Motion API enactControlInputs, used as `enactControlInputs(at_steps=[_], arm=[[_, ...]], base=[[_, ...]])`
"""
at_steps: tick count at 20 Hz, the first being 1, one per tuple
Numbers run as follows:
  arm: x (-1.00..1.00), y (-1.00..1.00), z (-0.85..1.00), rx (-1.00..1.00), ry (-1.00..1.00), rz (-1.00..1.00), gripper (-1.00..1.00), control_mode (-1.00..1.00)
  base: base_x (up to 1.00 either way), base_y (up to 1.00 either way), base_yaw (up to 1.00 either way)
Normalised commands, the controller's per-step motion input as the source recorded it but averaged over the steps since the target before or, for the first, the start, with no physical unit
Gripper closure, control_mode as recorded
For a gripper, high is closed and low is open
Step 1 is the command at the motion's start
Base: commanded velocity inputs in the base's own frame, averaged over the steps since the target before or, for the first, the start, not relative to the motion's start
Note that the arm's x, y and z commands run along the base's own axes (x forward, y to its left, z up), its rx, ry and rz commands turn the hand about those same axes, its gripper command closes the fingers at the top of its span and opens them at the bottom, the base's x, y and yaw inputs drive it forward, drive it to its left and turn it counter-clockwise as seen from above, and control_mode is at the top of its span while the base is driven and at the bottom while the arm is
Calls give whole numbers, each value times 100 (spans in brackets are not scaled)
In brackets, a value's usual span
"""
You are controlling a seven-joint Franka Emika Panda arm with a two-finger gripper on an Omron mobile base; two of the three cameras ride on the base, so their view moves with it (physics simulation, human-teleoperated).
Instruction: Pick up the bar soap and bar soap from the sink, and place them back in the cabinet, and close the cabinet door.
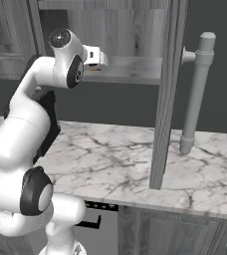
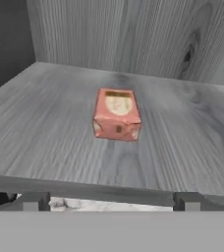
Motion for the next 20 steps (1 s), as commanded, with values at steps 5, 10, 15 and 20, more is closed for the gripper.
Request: enactControlInputs(at_steps=[5,10,15,20], arm=[[-45,0,22,0,5,0,-100,-100],[-20,0,27,0,15,-1,-100,-100],[-2,0,33,1,23,-13,-100,-100],[0,0,17,4,22,-19,-100,-100]], base=[[0,0,0],[0,0,0],[0,0,0],[0,0,0]])
